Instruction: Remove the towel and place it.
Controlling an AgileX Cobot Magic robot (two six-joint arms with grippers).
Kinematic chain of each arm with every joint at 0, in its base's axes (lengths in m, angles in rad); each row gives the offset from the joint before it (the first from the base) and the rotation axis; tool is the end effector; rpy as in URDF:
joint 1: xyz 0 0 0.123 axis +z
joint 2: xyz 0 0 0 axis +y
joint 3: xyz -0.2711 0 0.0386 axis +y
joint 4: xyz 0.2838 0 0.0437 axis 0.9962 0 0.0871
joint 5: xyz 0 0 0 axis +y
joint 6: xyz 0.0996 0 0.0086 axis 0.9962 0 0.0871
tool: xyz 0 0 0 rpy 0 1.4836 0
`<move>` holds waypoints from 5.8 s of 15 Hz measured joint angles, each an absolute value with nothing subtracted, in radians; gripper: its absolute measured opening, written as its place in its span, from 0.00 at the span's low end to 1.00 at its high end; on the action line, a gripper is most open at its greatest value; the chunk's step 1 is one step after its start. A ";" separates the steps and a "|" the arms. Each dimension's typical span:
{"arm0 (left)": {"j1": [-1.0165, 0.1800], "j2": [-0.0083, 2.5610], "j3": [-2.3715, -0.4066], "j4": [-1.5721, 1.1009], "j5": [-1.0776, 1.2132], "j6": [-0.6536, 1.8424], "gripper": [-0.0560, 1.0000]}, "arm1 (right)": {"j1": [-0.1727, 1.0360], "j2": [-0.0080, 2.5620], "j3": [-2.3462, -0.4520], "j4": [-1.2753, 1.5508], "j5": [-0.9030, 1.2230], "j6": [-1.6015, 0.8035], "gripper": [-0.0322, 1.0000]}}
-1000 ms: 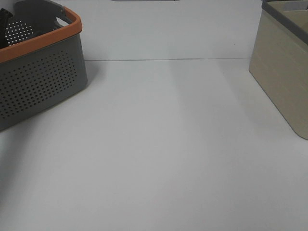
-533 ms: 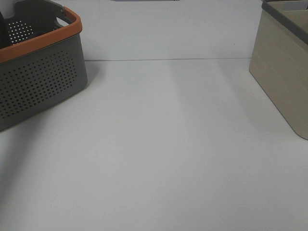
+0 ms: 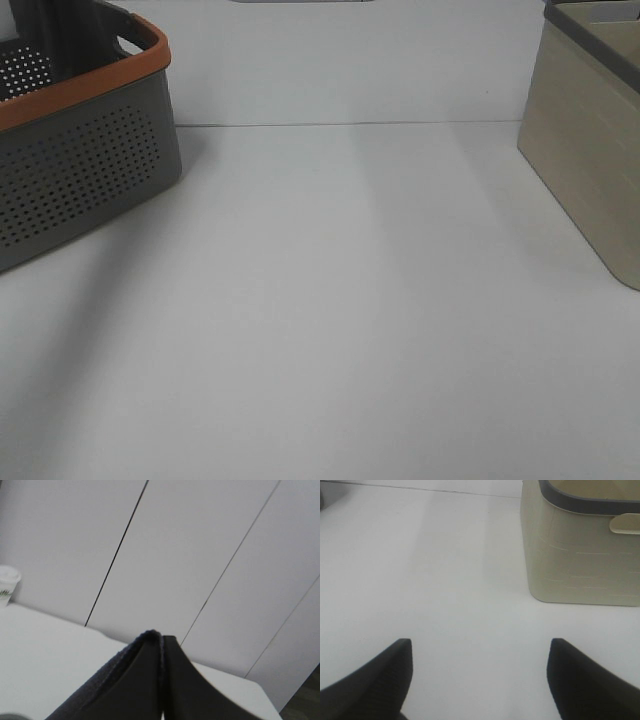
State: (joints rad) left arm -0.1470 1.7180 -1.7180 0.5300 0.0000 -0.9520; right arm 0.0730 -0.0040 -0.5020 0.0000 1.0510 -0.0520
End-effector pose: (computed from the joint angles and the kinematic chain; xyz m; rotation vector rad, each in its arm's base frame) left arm 0.4564 -0.0675 0.4378 -0.2057 1.4864 -0.4596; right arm 0.0453 0.0033 0.2920 -0.1267 2.0247 0.0132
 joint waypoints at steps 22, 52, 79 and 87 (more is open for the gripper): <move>-0.653 1.721 -2.033 0.477 0.336 -0.502 0.05 | 0.073 0.564 -0.581 0.509 0.586 -0.624 0.75; -0.822 1.967 -2.083 0.869 0.631 -0.998 0.05 | 0.898 1.802 -0.929 1.121 -0.657 -0.679 0.73; -0.855 2.015 -2.125 0.990 0.609 -0.997 0.05 | 0.869 1.977 -1.093 1.444 -0.916 -0.873 0.68; -0.855 2.019 -2.125 0.988 0.608 -0.997 0.05 | 0.851 2.021 -1.093 1.377 -0.975 -0.845 0.05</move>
